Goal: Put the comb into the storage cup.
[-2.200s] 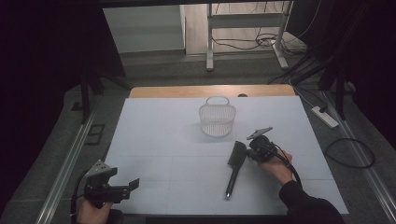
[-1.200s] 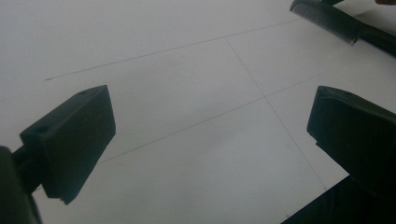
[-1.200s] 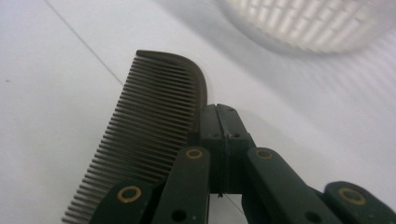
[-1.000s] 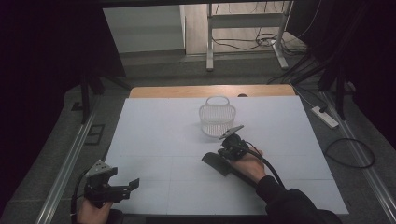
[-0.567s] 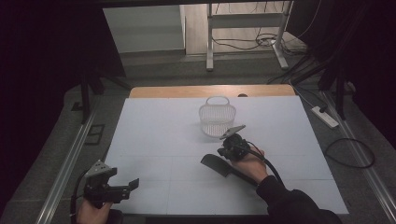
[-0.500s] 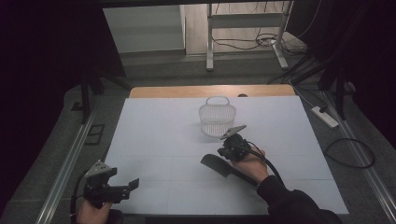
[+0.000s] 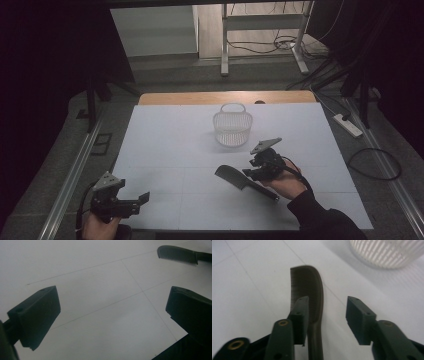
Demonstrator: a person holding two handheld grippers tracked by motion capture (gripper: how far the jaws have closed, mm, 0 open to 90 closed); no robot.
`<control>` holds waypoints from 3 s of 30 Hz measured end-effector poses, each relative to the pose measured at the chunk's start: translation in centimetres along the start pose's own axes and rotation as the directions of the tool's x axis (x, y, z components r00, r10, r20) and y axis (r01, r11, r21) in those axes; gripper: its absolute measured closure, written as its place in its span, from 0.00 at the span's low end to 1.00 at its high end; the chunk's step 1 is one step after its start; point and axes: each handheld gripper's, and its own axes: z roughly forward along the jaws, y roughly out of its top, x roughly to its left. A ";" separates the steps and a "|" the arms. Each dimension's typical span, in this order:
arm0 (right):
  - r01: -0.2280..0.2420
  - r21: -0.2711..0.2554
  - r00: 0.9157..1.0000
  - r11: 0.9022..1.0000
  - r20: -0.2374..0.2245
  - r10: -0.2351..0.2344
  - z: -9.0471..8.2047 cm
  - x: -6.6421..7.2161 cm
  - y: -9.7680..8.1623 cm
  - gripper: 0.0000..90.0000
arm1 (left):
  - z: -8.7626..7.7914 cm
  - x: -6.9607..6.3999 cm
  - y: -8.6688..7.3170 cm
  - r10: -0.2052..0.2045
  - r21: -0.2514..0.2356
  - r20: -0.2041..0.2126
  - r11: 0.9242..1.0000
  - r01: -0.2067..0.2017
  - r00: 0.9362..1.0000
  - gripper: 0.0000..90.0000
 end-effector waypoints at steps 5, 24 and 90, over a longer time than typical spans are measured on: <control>0.000 0.011 1.000 1.000 0.009 0.000 -0.7 0.1 -0.7 0.44 | 0.0 0.0 0.0 0.004 -0.010 -0.004 1.000 -0.004 1.000 0.00; -0.020 0.059 0.999 0.998 0.039 0.017 -2.6 0.1 -3.9 0.00 | 0.1 0.1 0.0 -0.010 -0.007 0.010 1.000 0.010 1.000 0.00; 0.034 0.227 0.999 0.973 0.020 -0.040 1.1 1.3 -4.5 0.79 | 0.1 0.1 0.0 -0.004 0.001 0.009 1.000 0.004 1.000 0.01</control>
